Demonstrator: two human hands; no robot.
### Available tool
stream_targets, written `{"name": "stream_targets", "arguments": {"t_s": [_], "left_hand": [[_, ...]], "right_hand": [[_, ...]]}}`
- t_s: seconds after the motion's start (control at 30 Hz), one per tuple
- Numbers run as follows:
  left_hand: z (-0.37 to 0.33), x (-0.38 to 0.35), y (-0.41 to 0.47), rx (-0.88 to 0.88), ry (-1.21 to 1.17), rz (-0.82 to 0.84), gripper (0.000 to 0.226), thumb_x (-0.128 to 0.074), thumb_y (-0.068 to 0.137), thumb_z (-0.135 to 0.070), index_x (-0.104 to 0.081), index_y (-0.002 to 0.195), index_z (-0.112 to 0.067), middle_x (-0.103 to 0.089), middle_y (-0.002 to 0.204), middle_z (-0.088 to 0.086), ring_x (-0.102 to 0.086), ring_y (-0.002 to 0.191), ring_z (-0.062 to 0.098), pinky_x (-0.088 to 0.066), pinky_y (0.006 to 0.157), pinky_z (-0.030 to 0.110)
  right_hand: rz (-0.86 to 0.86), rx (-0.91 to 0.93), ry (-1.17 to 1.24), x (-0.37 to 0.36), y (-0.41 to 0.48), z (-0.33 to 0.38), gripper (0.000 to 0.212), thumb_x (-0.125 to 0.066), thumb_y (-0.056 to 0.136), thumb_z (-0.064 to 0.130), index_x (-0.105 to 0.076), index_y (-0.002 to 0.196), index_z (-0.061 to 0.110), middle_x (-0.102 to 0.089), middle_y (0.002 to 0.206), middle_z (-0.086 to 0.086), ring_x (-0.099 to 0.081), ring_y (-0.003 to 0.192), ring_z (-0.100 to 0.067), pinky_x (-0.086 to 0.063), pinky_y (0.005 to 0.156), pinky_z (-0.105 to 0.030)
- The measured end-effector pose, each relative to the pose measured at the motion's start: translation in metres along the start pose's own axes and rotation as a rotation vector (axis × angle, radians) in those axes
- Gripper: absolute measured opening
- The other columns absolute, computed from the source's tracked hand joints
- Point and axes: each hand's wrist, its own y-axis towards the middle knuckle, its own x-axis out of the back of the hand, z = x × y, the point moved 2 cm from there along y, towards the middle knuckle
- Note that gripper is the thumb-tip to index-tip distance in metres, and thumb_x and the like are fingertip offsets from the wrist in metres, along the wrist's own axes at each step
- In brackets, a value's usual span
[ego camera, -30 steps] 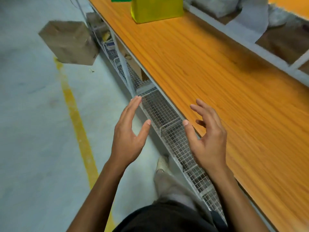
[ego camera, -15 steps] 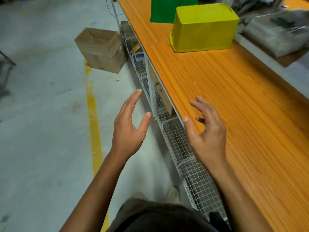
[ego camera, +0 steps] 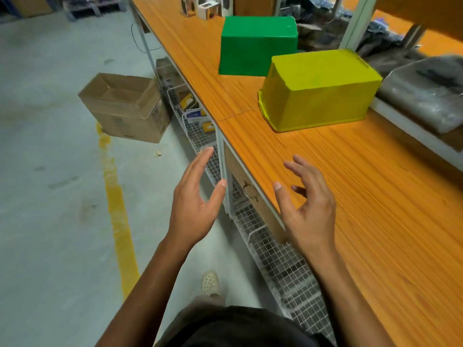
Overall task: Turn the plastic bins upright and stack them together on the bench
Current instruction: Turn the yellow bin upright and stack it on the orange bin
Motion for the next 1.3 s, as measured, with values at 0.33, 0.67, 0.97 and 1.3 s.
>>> {"name": "stream_targets", "arguments": {"t_s": [0.33, 0.67, 0.97, 1.3], "left_hand": [[0.037, 0.018, 0.174, -0.152, -0.017, 0.206, 0.06, -0.06, 0.096, -0.023, -0.035, 0.15, -0.026, -0.034, 0.151, -0.022, -0.028, 0.146, 0.003, -0.028, 0.117, 0.02], [0.059, -0.063, 0.304, -0.231, -0.055, 0.363, 0.058, -0.059, 0.093, -0.021, -0.042, 0.148, -0.015, -0.045, 0.151, -0.003, -0.037, 0.143, 0.011, -0.034, 0.115, 0.029], [0.046, -0.143, 0.405, -0.493, 0.063, 0.49, 0.059, -0.06, 0.091, -0.021, -0.043, 0.146, -0.007, -0.047, 0.15, 0.011, -0.037, 0.143, 0.026, -0.029, 0.117, 0.037], [0.009, -0.224, 0.514, -0.623, 0.17, 0.75, 0.07, -0.058, 0.096, -0.034, -0.024, 0.155, -0.02, -0.028, 0.161, 0.007, -0.019, 0.15, 0.025, -0.019, 0.121, 0.042]], "right_hand": [[-0.171, -0.087, -0.072, -0.08, 0.112, 0.008, 0.045, -0.057, 0.091, 0.039, -0.063, 0.129, 0.016, -0.054, 0.144, -0.001, -0.052, 0.128, -0.007, -0.055, 0.088, -0.027], [-0.345, -0.205, -0.139, -0.092, 0.203, -0.047, 0.039, -0.062, 0.089, 0.031, -0.066, 0.125, 0.016, -0.056, 0.142, -0.004, -0.057, 0.126, -0.014, -0.057, 0.088, -0.036], [-0.455, -0.269, -0.273, -0.084, 0.275, -0.102, 0.046, -0.057, 0.087, 0.037, -0.066, 0.122, 0.009, -0.055, 0.141, -0.013, -0.057, 0.126, -0.03, -0.053, 0.093, -0.054], [-0.513, -0.537, -0.517, -0.081, 0.346, -0.13, 0.048, -0.061, 0.087, 0.034, -0.06, 0.131, 0.015, -0.039, 0.155, -0.015, -0.041, 0.139, -0.035, -0.035, 0.109, -0.038]]}}
